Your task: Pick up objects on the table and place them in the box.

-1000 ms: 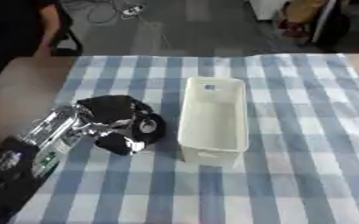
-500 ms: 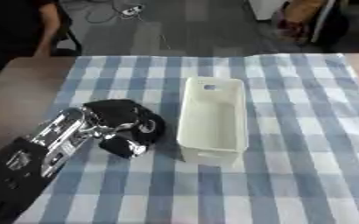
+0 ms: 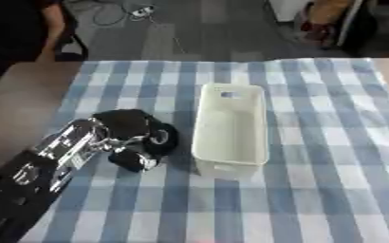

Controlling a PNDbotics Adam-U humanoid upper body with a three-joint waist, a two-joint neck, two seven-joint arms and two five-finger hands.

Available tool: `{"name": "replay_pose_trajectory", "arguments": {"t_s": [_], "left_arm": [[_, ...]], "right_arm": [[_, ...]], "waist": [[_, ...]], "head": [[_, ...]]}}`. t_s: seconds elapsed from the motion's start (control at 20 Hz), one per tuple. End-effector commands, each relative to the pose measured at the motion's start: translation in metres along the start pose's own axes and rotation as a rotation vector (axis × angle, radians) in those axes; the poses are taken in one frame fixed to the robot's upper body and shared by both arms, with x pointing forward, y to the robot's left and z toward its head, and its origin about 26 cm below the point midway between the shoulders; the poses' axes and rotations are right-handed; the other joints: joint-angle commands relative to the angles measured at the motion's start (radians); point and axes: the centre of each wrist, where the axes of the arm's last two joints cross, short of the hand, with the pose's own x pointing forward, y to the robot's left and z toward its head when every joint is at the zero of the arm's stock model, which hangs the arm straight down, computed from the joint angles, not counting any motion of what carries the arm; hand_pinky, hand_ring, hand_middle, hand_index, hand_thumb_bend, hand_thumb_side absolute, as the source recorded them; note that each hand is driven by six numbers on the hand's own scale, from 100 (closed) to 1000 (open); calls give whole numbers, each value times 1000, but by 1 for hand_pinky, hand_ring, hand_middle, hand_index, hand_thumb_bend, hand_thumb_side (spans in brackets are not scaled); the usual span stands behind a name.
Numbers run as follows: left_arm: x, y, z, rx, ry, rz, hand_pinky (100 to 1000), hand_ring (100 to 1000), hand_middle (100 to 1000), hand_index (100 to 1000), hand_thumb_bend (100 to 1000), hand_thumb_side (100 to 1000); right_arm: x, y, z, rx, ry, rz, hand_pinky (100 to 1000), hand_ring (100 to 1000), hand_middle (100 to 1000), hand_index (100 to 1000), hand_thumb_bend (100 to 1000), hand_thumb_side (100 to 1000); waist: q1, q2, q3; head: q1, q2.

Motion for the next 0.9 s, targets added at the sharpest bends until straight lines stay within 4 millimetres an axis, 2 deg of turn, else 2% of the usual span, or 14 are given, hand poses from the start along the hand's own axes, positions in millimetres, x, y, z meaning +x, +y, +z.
{"name": "replay_pose_trajectory", "arguments": {"t_s": [0.05,0.9], "left_arm": [[-9,10,4,36,43,-34,1000,982,924,857,932,869],[-4,5,-5,56,85,-86,1000,989,921,865,932,869]], "right_arm": [[4,-6,-3,1,-18,18,941,930,927,989,100,611],[3,-6,-3,1,-18,16,941,930,928,989,100,611]], "waist": [[-3,-13,0],[-5,-12,0]], "head": [[2,-4],[4,-5]]}}
